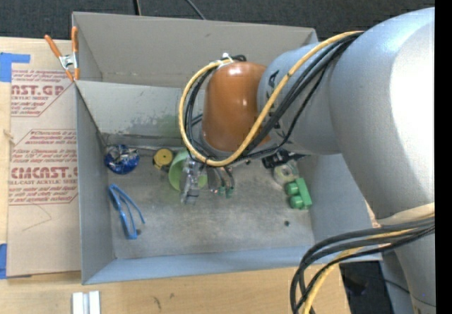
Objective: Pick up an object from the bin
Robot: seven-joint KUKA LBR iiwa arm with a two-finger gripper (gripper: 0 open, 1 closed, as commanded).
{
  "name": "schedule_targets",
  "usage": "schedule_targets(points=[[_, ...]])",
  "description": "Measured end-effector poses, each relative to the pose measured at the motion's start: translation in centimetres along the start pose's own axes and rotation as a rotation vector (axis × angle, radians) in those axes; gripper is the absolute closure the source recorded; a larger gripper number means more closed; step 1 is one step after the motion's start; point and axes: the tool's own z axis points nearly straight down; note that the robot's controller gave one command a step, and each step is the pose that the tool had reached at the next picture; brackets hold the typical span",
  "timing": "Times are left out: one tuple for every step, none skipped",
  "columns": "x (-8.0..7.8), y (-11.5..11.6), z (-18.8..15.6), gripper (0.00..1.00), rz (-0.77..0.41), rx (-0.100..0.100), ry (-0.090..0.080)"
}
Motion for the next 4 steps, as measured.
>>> schedule_targets(points=[[6.7, 3.2, -0.1, 1.00, 0.167, 0.001, 0.006], [7.3, 9.4, 0.6, 1.00, 0.285, 0.000, 0.002], [7.2, 10.8, -3.9, 1.00, 0.308, -0.001, -0.002], [7.0, 11.2, -1.9, 1.00, 0.266, 0.004, 0.002]])
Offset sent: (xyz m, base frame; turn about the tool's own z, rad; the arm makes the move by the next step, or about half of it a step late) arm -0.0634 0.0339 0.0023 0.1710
